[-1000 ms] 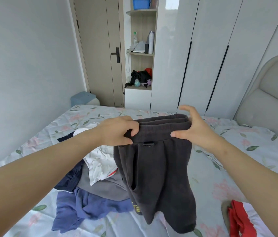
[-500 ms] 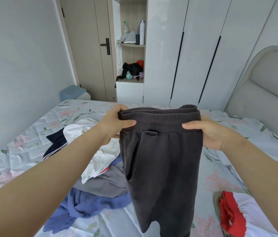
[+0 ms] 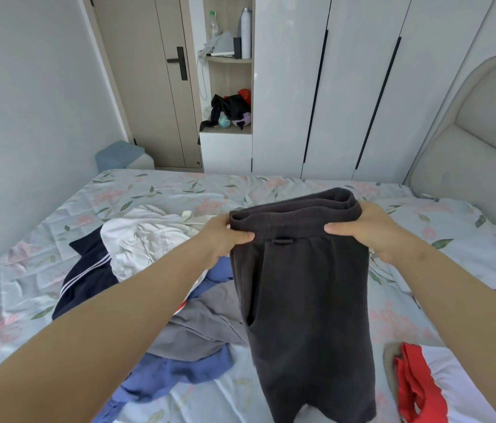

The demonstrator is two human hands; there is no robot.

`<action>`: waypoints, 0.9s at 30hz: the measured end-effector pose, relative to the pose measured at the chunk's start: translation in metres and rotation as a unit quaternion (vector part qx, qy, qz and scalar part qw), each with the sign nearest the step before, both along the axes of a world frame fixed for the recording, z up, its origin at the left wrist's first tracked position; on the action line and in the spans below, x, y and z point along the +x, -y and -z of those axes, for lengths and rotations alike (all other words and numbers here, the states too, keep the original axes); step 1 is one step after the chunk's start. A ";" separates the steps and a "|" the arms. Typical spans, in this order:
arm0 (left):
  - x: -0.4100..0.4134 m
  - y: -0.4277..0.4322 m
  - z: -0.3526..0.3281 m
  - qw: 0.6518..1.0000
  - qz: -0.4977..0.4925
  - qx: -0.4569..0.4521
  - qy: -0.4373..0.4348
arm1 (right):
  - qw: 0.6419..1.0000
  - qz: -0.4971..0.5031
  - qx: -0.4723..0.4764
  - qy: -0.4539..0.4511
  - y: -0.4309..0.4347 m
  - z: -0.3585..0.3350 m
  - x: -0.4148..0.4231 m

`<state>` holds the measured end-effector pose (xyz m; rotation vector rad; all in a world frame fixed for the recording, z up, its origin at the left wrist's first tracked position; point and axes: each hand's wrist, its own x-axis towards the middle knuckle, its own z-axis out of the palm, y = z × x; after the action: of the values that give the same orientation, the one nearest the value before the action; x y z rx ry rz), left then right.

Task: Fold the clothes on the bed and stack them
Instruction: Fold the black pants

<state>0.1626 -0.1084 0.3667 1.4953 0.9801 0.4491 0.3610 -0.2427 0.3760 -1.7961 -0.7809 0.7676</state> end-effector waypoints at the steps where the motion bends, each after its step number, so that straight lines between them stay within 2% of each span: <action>1: 0.009 -0.004 -0.004 1.000 0.001 0.009 0.008 | 0.999 0.028 0.020 0.018 -0.003 -0.004 0.003; 6: 0.035 -0.017 -0.025 0.992 0.011 0.039 0.116 | 0.981 0.092 0.160 0.061 -0.001 -0.022 0.015; 9: 0.028 -0.019 -0.025 0.977 0.048 0.098 0.183 | 0.972 0.090 0.205 0.069 0.011 -0.023 0.009; 12: 0.011 -0.009 -0.009 0.970 0.066 0.145 0.184 | 0.972 0.069 0.215 0.062 0.027 -0.008 -0.004; 17: -0.028 0.022 0.054 0.981 0.096 0.134 0.101 | 0.988 0.049 0.143 0.019 0.067 0.062 -0.031; 22: -0.079 0.064 0.130 0.985 0.150 0.079 -0.029 | 0.997 0.047 0.008 -0.066 0.115 0.148 -0.081; 27: -0.136 0.100 0.191 0.959 0.238 -0.056 -0.145 | 0.973 0.000 -0.141 -0.185 0.168 0.213 -0.132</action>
<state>0.0269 -0.2081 0.1760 1.6565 0.8133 -0.1728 0.2286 -0.4102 0.1629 -1.8211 -0.4414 1.2208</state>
